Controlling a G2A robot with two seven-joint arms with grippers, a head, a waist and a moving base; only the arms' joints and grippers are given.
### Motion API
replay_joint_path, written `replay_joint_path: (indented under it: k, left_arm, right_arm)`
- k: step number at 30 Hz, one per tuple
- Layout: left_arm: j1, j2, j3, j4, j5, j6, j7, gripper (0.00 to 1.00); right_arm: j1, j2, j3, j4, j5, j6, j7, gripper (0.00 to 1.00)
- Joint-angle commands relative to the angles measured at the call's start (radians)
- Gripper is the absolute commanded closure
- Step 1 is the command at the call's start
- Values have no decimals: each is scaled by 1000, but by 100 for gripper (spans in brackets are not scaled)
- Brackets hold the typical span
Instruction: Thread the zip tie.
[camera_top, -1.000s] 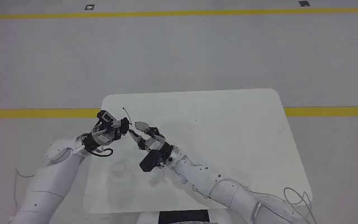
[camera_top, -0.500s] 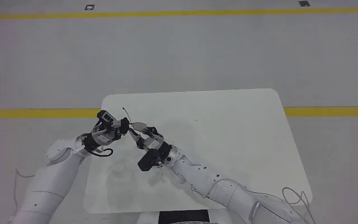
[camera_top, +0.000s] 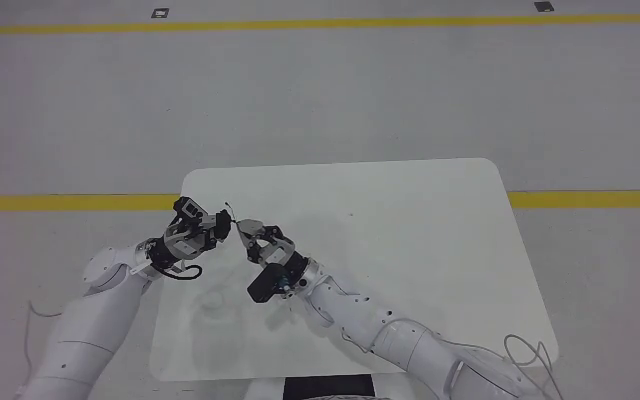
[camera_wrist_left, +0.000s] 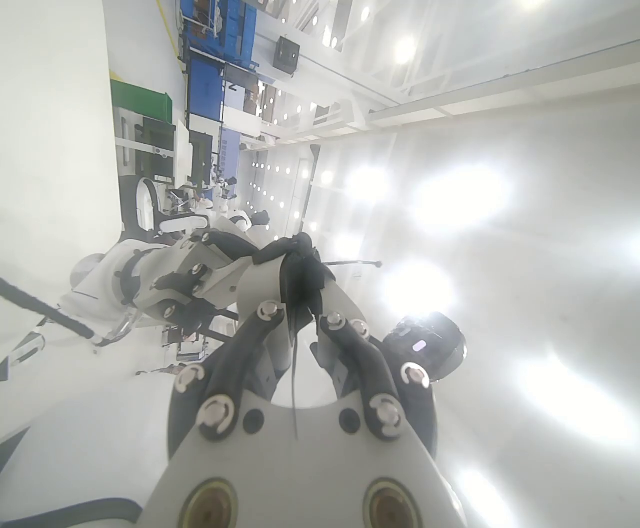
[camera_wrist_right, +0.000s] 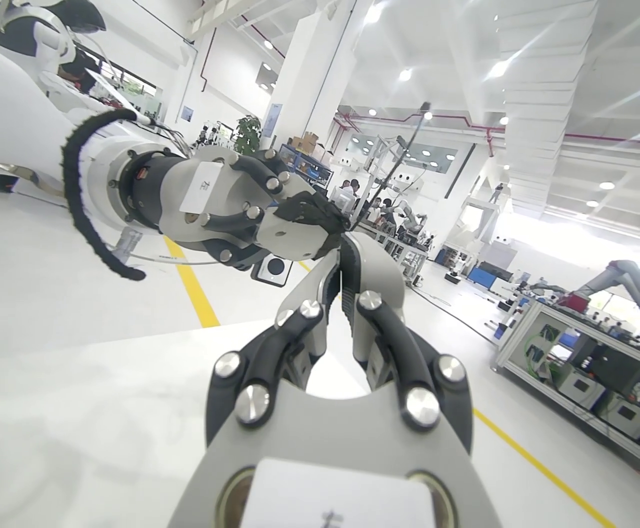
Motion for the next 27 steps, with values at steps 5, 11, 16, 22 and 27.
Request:
replay_joint_path:
  k: [5, 11, 16, 22, 27]
  left_arm:
    - [0, 0, 0, 0, 0, 0, 0, 100]
    - [0, 0, 0, 0, 0, 0, 0, 100]
    - [0, 0, 0, 0, 0, 0, 0, 100]
    - [0, 0, 0, 0, 0, 0, 0, 100]
    - [0, 0, 0, 0, 0, 0, 0, 100]
  right_arm:
    - [-2, 2, 2, 3, 0, 0, 3, 100]
    - [-3, 4, 3, 4, 0, 0, 7, 100]
    - [-3, 7, 1, 15, 0, 0, 18, 100]
    - [-17, 11, 20, 30, 0, 0, 80, 100]
    - [-27, 21, 47, 40, 0, 0, 132, 100]
